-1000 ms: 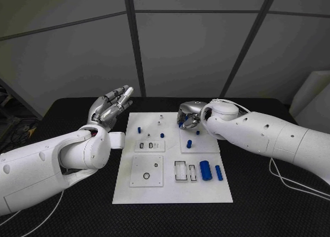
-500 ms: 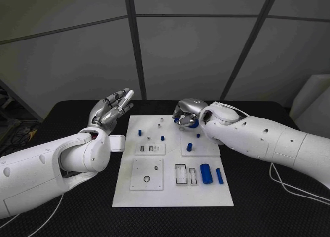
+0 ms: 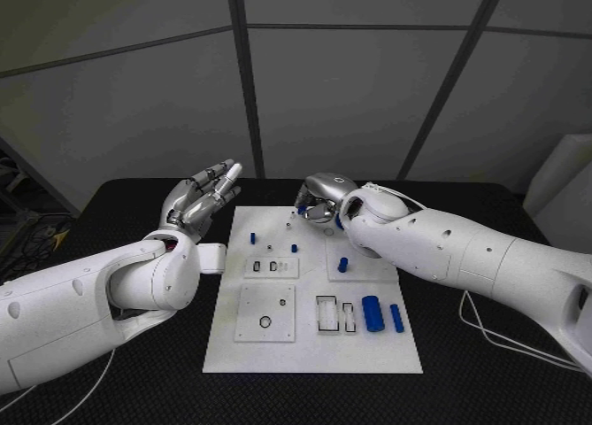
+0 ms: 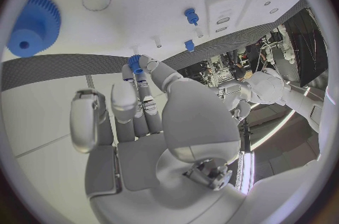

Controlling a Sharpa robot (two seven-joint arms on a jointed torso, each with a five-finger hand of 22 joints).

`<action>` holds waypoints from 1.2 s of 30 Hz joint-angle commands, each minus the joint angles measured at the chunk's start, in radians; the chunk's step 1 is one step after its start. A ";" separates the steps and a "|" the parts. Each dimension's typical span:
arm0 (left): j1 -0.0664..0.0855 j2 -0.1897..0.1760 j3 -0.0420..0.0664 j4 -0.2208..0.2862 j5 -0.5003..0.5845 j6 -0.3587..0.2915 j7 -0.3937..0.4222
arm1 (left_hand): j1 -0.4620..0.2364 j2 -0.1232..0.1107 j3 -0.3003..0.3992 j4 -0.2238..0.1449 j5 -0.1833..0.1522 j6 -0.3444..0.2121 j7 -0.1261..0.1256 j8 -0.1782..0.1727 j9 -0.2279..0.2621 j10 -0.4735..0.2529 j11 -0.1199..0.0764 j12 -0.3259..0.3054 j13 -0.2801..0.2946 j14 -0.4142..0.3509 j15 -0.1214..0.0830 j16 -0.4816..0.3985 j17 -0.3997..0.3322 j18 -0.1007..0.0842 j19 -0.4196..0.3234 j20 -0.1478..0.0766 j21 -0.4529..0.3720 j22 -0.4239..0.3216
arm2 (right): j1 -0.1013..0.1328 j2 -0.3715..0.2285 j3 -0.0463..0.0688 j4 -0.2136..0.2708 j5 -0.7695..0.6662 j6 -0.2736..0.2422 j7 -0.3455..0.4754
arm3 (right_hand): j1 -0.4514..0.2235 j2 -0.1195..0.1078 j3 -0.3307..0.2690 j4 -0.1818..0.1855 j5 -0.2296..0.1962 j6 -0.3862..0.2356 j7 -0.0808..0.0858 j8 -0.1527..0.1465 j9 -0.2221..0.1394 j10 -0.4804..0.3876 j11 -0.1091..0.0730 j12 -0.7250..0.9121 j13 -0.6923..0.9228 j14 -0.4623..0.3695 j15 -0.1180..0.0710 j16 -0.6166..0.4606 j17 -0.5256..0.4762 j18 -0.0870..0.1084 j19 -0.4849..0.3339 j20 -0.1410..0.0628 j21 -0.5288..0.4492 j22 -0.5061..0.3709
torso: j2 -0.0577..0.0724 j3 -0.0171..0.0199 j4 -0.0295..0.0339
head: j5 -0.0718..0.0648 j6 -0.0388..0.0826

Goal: Assemble the parts on the task board

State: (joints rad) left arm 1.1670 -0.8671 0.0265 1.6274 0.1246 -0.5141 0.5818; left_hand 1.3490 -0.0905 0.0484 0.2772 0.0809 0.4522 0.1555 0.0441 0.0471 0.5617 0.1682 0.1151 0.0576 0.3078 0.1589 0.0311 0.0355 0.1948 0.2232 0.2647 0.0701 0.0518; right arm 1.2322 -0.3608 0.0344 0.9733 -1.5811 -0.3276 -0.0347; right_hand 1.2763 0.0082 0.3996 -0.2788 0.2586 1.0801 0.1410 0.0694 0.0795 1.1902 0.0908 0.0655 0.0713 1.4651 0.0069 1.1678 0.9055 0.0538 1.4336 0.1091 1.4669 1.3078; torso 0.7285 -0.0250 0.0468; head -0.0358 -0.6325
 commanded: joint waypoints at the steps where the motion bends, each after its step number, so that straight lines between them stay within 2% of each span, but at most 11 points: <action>1: 0.002 0.003 0.001 0.002 -0.009 0.015 0.006 | -0.003 0.011 -0.001 -0.004 0.000 0.006 0.056 0.003 0.001 0.001 0.004 0.006 0.001 0.009 0.000 0.005 0.001 -0.015 0.007 0.003 0.004 0.001 | 0.003 0.014 0.001 -0.017 0.007 -0.022 0.020 | 0.000 -0.006 0.004 0.000 0.006 0.004 0.005 -0.001 0.001 0.009 -0.008 -0.005 -0.001 0.002 -0.009 0.007 -0.001 -0.006 0.004 -0.001 0.004 0.034 | 0.002 -0.0005 0.0028 | 0.000 0.001; 8: 0.005 0.005 0.002 0.004 -0.009 0.015 0.005 | -0.003 0.011 -0.001 -0.004 0.000 0.006 0.056 0.003 0.001 0.001 0.004 0.006 0.001 0.009 0.000 0.005 0.001 -0.015 0.007 0.003 0.004 0.001 | 0.003 0.040 0.001 -0.046 0.007 -0.011 0.025 | -0.002 -0.009 0.005 0.000 0.005 0.003 0.006 -0.002 0.000 0.005 -0.007 -0.006 -0.002 0.001 -0.008 0.006 -0.004 -0.005 0.003 0.000 0.003 0.032 | 0.007 -0.0012 0.0042 | 0.002 0.001; 21: 0.007 0.008 0.002 0.005 -0.009 0.019 0.003 | -0.002 0.013 -0.001 -0.007 0.001 0.005 0.057 0.003 0.001 0.001 0.005 0.007 0.001 0.009 0.000 0.005 0.001 -0.016 0.007 0.004 0.004 0.001 | 0.003 0.073 0.001 -0.087 -0.004 -0.019 0.000 | -0.006 -0.015 0.008 0.000 0.003 0.000 0.007 -0.004 -0.001 -0.004 -0.004 -0.007 -0.005 0.000 -0.006 0.006 -0.006 -0.004 -0.001 0.001 0.001 0.027 | 0.007 -0.0028 0.0054 | 0.004 0.000; 25: 0.007 0.008 0.002 0.007 -0.009 0.017 0.004 | -0.002 0.013 -0.001 -0.007 0.001 0.005 0.057 0.003 0.001 0.001 0.005 0.007 0.001 0.009 0.000 0.005 0.001 -0.016 0.007 0.004 0.004 0.001 | 0.003 0.078 0.001 -0.094 -0.007 -0.008 -0.005 | -0.008 -0.019 0.009 -0.001 0.000 -0.002 0.008 -0.005 -0.001 -0.012 -0.003 -0.007 -0.006 -0.002 -0.004 0.004 -0.010 -0.003 -0.004 0.002 -0.001 0.023 | 0.008 -0.0019 0.0043 | 0.008 -0.003; 36: 0.012 0.004 0.002 0.010 -0.009 0.016 0.005 | -0.002 0.013 -0.001 -0.007 0.001 0.005 0.057 0.003 0.001 0.001 0.005 0.007 0.001 0.009 0.000 0.005 0.001 -0.016 0.007 0.004 0.004 0.001 | 0.003 0.087 0.001 -0.107 -0.025 0.006 -0.033 | -0.015 -0.033 0.017 -0.001 -0.006 -0.012 0.014 -0.006 -0.004 -0.045 0.006 -0.007 -0.007 -0.010 0.003 -0.008 -0.033 0.002 -0.022 0.009 -0.012 -0.002 | 0.008 -0.0022 0.0032 | 0.010 -0.006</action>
State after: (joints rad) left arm 1.1762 -0.8627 0.0275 1.6350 0.1246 -0.5096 0.5801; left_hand 1.3450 -0.0865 0.0484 0.2772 0.0809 0.4522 0.1555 0.0441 0.0470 0.5617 0.1682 0.1189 0.0576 0.3078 0.1589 0.0311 0.0352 0.1947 0.2232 0.2647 0.0700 0.0515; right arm 1.2321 -0.2757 0.0346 0.8686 -1.5883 -0.3280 -0.0496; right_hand 1.2646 -0.0144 0.4103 -0.2781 0.2578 1.0693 0.1517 0.0694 0.0768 1.1516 0.0968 0.0643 0.0652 1.4612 0.0108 1.1630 0.8736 0.0540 1.4186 0.1158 1.4598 1.3075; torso 0.7368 -0.0273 0.0514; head -0.0264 -0.6374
